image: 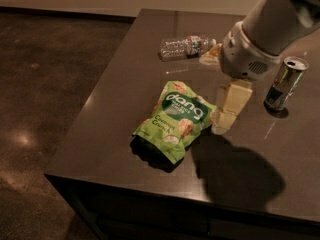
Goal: Pick green rice chip bag
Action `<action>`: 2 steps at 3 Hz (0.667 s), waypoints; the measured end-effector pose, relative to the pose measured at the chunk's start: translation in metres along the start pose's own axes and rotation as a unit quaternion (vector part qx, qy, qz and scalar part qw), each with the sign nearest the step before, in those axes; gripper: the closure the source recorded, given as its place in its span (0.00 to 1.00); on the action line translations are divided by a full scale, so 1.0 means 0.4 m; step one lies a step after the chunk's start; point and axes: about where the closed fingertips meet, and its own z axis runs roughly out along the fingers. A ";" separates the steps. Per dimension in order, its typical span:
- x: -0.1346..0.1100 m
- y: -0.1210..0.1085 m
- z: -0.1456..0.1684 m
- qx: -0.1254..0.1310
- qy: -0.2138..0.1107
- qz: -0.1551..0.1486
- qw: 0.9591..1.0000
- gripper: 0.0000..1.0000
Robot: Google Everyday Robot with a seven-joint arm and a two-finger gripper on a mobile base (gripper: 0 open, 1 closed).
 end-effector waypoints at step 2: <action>-0.074 -0.001 0.153 -0.053 -0.026 -0.073 0.996 0.00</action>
Offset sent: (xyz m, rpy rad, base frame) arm 0.0152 0.0687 -0.0709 0.0156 0.0640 0.2777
